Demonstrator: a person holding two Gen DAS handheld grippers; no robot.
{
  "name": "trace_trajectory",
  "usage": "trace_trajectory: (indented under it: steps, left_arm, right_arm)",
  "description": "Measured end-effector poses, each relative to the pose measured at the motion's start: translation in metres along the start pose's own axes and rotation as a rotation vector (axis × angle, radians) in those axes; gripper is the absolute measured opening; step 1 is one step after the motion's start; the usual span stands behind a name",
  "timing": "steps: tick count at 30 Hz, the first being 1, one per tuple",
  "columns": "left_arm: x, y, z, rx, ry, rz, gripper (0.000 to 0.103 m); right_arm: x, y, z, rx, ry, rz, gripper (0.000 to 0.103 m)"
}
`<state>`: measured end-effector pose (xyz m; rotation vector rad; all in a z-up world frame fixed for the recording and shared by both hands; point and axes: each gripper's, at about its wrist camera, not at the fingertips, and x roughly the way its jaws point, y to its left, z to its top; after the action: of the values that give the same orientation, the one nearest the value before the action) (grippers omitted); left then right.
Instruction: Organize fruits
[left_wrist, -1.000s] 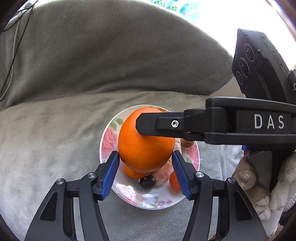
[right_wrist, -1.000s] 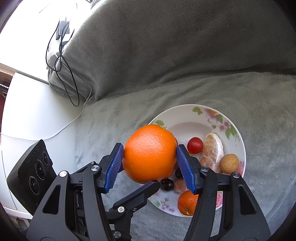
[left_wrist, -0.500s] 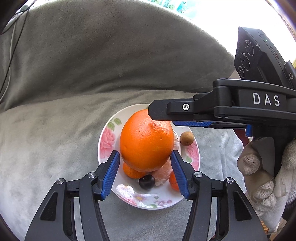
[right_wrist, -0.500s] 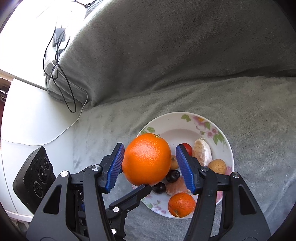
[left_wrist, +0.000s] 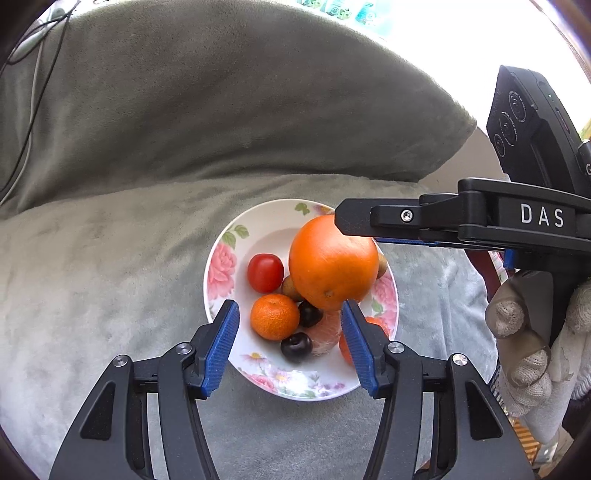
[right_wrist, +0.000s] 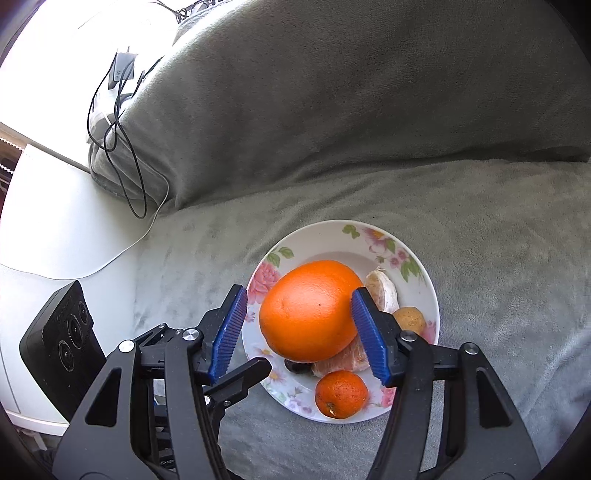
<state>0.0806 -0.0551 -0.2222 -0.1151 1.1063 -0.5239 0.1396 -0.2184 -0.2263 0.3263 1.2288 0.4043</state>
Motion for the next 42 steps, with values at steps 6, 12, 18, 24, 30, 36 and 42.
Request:
trace_trajectory:
  steps: [6, 12, 18, 24, 30, 36, 42]
  left_arm:
    - [-0.006, 0.002, -0.004, 0.006, 0.007, 0.024, 0.060]
    - [-0.015, 0.005, -0.009, -0.003, 0.006, 0.043, 0.063]
    - [-0.024, 0.006, -0.016, -0.026, -0.012, 0.064, 0.066]
    - [-0.036, 0.003, -0.019, -0.029, -0.028, 0.111, 0.067]
    - [-0.049, 0.003, -0.022, -0.066, -0.047, 0.132, 0.067]
    - [-0.064, 0.001, -0.021, -0.079, -0.085, 0.168, 0.067]
    - [-0.081, -0.001, -0.017, -0.086, -0.132, 0.202, 0.067]
  right_arm:
    - [-0.011, 0.002, -0.007, -0.045, -0.027, -0.055, 0.071]
    - [-0.019, 0.001, -0.015, -0.082, -0.037, -0.131, 0.072]
    - [-0.029, 0.002, -0.027, -0.128, -0.046, -0.202, 0.076]
    - [-0.043, 0.009, -0.035, -0.175, -0.086, -0.272, 0.080]
    - [-0.056, 0.015, -0.040, -0.199, -0.111, -0.308, 0.080]
    - [-0.073, 0.026, -0.049, -0.229, -0.154, -0.353, 0.080]
    - [-0.091, 0.033, -0.058, -0.222, -0.209, -0.372, 0.080]
